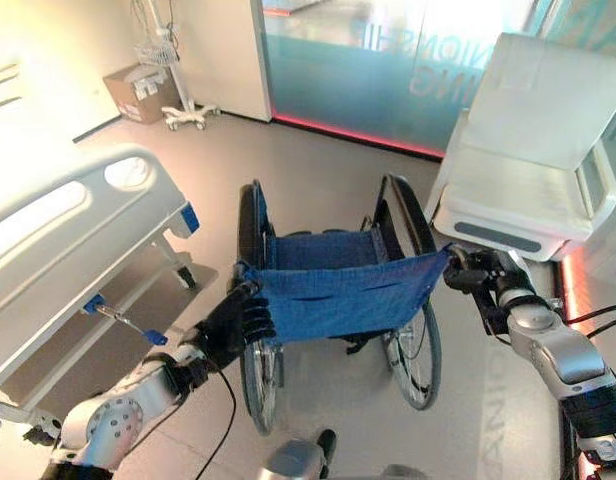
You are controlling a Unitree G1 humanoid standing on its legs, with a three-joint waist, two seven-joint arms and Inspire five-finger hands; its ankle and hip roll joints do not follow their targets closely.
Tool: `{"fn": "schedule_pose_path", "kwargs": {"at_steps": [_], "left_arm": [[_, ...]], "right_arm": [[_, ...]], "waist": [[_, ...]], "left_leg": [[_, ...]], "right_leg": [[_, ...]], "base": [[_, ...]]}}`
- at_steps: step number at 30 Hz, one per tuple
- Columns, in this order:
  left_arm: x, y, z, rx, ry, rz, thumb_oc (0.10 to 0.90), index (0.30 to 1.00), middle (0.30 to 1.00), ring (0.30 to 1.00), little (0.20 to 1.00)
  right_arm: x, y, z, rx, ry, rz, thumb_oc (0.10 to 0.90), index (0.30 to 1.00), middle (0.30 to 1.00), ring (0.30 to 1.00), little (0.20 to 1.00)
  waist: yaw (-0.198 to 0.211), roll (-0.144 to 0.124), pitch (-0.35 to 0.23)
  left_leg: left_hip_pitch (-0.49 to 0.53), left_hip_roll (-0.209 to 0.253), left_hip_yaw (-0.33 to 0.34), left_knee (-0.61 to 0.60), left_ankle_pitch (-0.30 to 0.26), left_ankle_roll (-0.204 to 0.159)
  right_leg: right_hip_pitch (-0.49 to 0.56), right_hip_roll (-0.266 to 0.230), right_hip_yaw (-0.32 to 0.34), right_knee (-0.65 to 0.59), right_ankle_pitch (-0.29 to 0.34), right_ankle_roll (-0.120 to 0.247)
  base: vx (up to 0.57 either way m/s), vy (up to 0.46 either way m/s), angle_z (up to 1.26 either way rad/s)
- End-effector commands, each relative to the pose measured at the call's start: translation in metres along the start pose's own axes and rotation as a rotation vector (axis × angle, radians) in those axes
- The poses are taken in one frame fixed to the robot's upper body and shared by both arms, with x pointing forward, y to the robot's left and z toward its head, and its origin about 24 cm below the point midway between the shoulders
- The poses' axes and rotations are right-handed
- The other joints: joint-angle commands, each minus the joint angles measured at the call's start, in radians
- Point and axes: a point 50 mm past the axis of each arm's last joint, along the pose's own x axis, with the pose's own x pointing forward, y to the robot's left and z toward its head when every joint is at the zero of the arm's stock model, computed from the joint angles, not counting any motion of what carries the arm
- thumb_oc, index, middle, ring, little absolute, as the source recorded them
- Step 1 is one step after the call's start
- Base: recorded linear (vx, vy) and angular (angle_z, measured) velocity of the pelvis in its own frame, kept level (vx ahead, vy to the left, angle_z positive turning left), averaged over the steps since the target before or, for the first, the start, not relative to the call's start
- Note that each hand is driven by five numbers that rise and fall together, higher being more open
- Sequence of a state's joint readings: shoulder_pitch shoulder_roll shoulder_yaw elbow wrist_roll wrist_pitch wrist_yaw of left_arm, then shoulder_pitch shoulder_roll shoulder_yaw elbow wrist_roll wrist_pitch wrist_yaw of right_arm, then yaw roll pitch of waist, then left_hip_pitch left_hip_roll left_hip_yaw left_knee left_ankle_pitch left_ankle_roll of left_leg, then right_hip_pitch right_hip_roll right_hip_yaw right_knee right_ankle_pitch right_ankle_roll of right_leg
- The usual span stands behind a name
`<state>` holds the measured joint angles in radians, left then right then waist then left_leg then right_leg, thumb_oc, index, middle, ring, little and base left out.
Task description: Push the wheelchair next to the bed
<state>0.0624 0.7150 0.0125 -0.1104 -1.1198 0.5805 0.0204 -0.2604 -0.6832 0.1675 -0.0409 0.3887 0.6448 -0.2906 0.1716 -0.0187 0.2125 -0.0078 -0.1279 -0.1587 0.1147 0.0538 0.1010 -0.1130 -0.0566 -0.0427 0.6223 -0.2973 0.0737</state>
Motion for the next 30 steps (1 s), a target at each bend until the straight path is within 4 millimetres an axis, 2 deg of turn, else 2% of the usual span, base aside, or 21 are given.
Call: {"fn": "schedule_pose_path", "kwargs": {"at_steps": [1, 3, 4, 6, 9, 11, 13, 14, 15, 16, 17, 18, 19, 21, 22, 23, 25, 26, 27, 28, 30], "left_arm": [[-0.001, -0.017, 0.060, 0.045, -0.310, -0.058, 0.400, 0.300, 0.300, 0.300, 0.300], [0.001, -0.022, 0.060, 0.047, -0.317, -0.061, 0.400, 0.300, 0.300, 0.300, 0.300], [0.001, -0.023, 0.061, 0.049, -0.320, -0.058, 0.400, 0.300, 0.300, 0.300, 0.300], [0.000, -0.024, 0.062, 0.048, -0.329, -0.054, 0.400, 0.300, 0.300, 0.300, 0.300], [-0.002, -0.026, 0.062, 0.020, -0.343, -0.071, 0.400, 0.300, 0.300, 0.300, 0.300], [-0.002, -0.026, 0.061, 0.006, -0.340, -0.085, 0.400, 0.300, 0.300, 0.300, 0.300], [-0.002, -0.027, 0.059, -0.024, -0.324, -0.095, 0.400, 0.300, 0.300, 0.300, 0.300], [-0.002, -0.027, 0.058, -0.026, -0.323, -0.097, 0.400, 0.300, 0.300, 0.300, 0.300], [-0.003, -0.028, 0.055, -0.036, -0.315, -0.108, 0.400, 0.300, 0.300, 0.300, 0.300], [-0.005, -0.031, 0.054, -0.037, -0.310, -0.118, 0.400, 0.300, 0.300, 0.300, 0.300], [-0.006, -0.033, 0.053, -0.039, -0.302, -0.126, 0.400, 0.300, 0.300, 0.300, 0.300], [-0.007, -0.033, 0.053, -0.041, -0.299, -0.128, 0.400, 0.300, 0.300, 0.300, 0.300], [-0.007, -0.032, 0.053, -0.042, -0.298, -0.125, 0.400, 0.300, 0.300, 0.300, 0.300], [-0.013, -0.025, 0.055, -0.044, -0.309, -0.097, 0.400, 0.300, 0.300, 0.300, 0.300], [-0.013, -0.025, 0.055, -0.045, -0.309, -0.097, 0.400, 0.300, 0.300, 0.300, 0.300], [-0.015, -0.021, 0.056, -0.044, -0.312, -0.085, 0.400, 0.300, 0.300, 0.300, 0.300], [-0.013, -0.017, 0.049, -0.042, -0.312, -0.065, 0.400, 0.300, 0.300, 0.300, 0.300], [-0.013, -0.016, 0.046, -0.040, -0.314, -0.060, 0.400, 0.300, 0.300, 0.300, 0.300], [-0.013, -0.016, 0.046, -0.039, -0.315, -0.059, 0.400, 0.300, 0.300, 0.300, 0.300], [-0.013, -0.015, 0.044, -0.042, -0.323, -0.050, 0.400, 0.300, 0.300, 0.300, 0.300], [-0.015, -0.014, 0.044, -0.044, -0.338, -0.033, 0.400, 0.300, 0.300, 0.300, 0.300]], "right_arm": [[-0.013, 0.018, 0.035, 0.046, -0.254, 0.176, 0.400, 0.300, 0.300, 0.300, 0.300], [-0.014, 0.014, 0.039, 0.042, -0.260, 0.178, 0.400, 0.300, 0.300, 0.300, 0.300], [-0.015, 0.009, 0.043, 0.042, -0.263, 0.180, 0.400, 0.300, 0.300, 0.300, 0.300], [-0.017, 0.004, 0.050, 0.041, -0.274, 0.184, 0.400, 0.300, 0.300, 0.300, 0.300], [-0.016, 0.005, 0.065, 0.031, -0.294, 0.187, 0.400, 0.300, 0.300, 0.300, 0.300], [-0.014, 0.004, 0.069, 0.020, -0.282, 0.177, 0.400, 0.300, 0.300, 0.300, 0.300], [-0.012, 0.000, 0.070, -0.018, -0.257, 0.171, 0.400, 0.300, 0.300, 0.300, 0.300], [-0.012, -0.001, 0.070, -0.025, -0.256, 0.170, 0.400, 0.300, 0.300, 0.300, 0.300], [-0.012, -0.006, 0.069, -0.049, -0.256, 0.160, 0.400, 0.300, 0.300, 0.300, 0.300], [-0.013, -0.009, 0.071, -0.056, -0.258, 0.149, 0.400, 0.300, 0.300, 0.300, 0.300], [-0.015, -0.014, 0.073, -0.057, -0.257, 0.141, 0.400, 0.300, 0.300, 0.300, 0.300], [-0.016, -0.015, 0.074, -0.056, -0.255, 0.140, 0.400, 0.300, 0.300, 0.300, 0.300], [-0.017, -0.015, 0.075, -0.056, -0.255, 0.141, 0.400, 0.300, 0.300, 0.300, 0.300], [-0.018, -0.011, 0.080, -0.060, -0.266, 0.160, 0.400, 0.300, 0.300, 0.300, 0.300], [-0.018, -0.011, 0.080, -0.061, -0.266, 0.161, 0.400, 0.300, 0.300, 0.300, 0.300], [-0.017, -0.008, 0.081, -0.058, -0.268, 0.167, 0.400, 0.300, 0.300, 0.300, 0.300], [-0.011, -0.001, 0.076, -0.047, -0.267, 0.174, 0.400, 0.300, 0.300, 0.300, 0.300], [-0.009, 0.001, 0.074, -0.047, -0.268, 0.174, 0.400, 0.300, 0.300, 0.300, 0.300], [-0.008, 0.001, 0.073, -0.047, -0.268, 0.174, 0.400, 0.300, 0.300, 0.300, 0.300], [-0.007, 0.003, 0.070, -0.045, -0.272, 0.178, 0.400, 0.300, 0.300, 0.300, 0.300], [-0.007, 0.004, 0.068, -0.039, -0.281, 0.196, 0.400, 0.300, 0.300, 0.300, 0.300]], "waist": [[-0.088, -0.015, -0.013], [-0.120, -0.036, 0.015], [-0.133, -0.036, 0.034], [-0.143, -0.038, 0.050], [-0.132, -0.051, 0.036], [-0.135, -0.045, 0.017], [-0.139, -0.036, -0.014], [-0.141, -0.037, -0.018], [-0.142, -0.038, -0.030], [-0.133, -0.048, -0.030], [-0.120, -0.051, -0.025], [-0.111, -0.050, -0.019], [-0.103, -0.051, -0.014], [-0.078, -0.033, -0.004], [-0.073, -0.035, 0.002], [-0.063, -0.024, -0.001], [-0.028, 0.004, -0.006], [-0.018, 0.011, -0.007], [-0.015, 0.010, -0.005], [0.000, 0.014, -0.007], [0.017, 0.013, -0.013]], "left_leg": [[0.026, -0.061, 0.010, 0.097, -0.101, -0.020], [0.071, -0.077, 0.006, 0.152, -0.181, -0.022], [0.107, -0.063, -0.009, 0.183, -0.231, -0.024], [0.140, -0.043, -0.025, 0.204, -0.274, -0.025], [0.131, -0.035, -0.019, 0.283, -0.319, -0.032], [0.150, -0.008, -0.030, 0.326, -0.287, -0.056], [0.156, 0.041, -0.019, 0.466, -0.135, -0.111], [0.150, 0.046, -0.008, 0.511, -0.098, -0.123], [0.101, 0.055, 0.019, 0.657, 0.006, -0.157], [0.052, 0.031, 0.039, 0.755, 0.033, -0.164], [-0.055, 0.012, 0.055, 0.828, 0.039, -0.161], [-0.108, 0.000, 0.060, 0.828, 0.030, -0.153], [-0.138, -0.012, 0.064, 0.814, 0.023, -0.148], [-0.158, -0.002, 0.083, 0.544, 0.019, -0.127], [-0.145, -0.002, 0.089, 0.535, 0.019, -0.126], [-0.152, 0.027, 0.098, 0.387, 0.048, -0.122], [-0.180, 0.074, 0.102, 0.069, 0.161, -0.144], [-0.189, 0.085, 0.107, -0.014, 0.197, -0.155], [-0.187, 0.086, 0.110, -0.034, 0.207, -0.157], [-0.210, 0.093, 0.114, -0.127, 0.220, -0.163], [-0.231, 0.093, 0.107, -0.164, 0.217, -0.168]], "right_leg": [[-0.004, 0.002, -0.022, -0.377, 0.389, 0.036], [-0.054, -0.031, 0.015, -0.545, 0.447, 0.055], [-0.072, -0.045, 0.026, -0.608, 0.481, 0.066], [-0.097, -0.058, 0.048, -0.615, 0.496, 0.072], [-0.050, -0.051, 0.036, -0.573, 0.455, 0.073], [-0.050, -0.025, 0.037, -0.520, 0.436, 0.052], [-0.012, -0.008, 0.003, -0.498, 0.423, 0.007], [-0.002, -0.006, 0.000, -0.501, 0.421, 0.000], [0.039, 0.004, -0.012, -0.513, 0.407, -0.027], [0.069, 0.001, -0.020, -0.518, 0.394, -0.042], [0.108, 0.010, -0.030, -0.514, 0.378, -0.058], [0.131, 0.022, -0.029, -0.511, 0.371, -0.063], [0.146, 0.028, -0.027, -0.509, 0.366, -0.066], [0.201, 0.084, 0.002, -0.494, 0.318, -0.062], [0.208, 0.081, 0.008, -0.494, 0.316, -0.061], [0.227, 0.111, 0.013, -0.495, 0.295, -0.066], [0.289, 0.165, 0.012, -0.502, 0.254, -0.082], [0.310, 0.178, 0.017, -0.502, 0.239, -0.087], [0.317, 0.179, 0.019, -0.501, 0.234, -0.089], [0.351, 0.189, 0.034, -0.496, 0.208, -0.093], [0.382, 0.187, 0.042, -0.474, 0.162, -0.095]], "base": [[0.41, -0.215, 0.45], [0.51, -0.260, 0.58], [0.56, -0.292, 0.71], [0.47, -0.282, 0.72], [0.40, -0.282, 0.79], [0.37, -0.193, 0.54], [0.38, -0.202, 0.16], [0.30, -0.218, 0.24], [0.30, -0.230, 0.29], [0.41, -0.292, 0.33], [0.36, -0.222, 0.18], [0.32, -0.173, 0.12], [0.35, -0.144, -0.04], [0.38, -0.130, 0.04], [0.35, -0.097, 0.12], [0.36, -0.064, 0.17], [0.66, -0.045, 0.03], [0.55, -0.005, -0.15], [0.56, 0.006, -0.17], [0.46, 0.007, -0.18], [0.64, 0.022, -0.20]]}}
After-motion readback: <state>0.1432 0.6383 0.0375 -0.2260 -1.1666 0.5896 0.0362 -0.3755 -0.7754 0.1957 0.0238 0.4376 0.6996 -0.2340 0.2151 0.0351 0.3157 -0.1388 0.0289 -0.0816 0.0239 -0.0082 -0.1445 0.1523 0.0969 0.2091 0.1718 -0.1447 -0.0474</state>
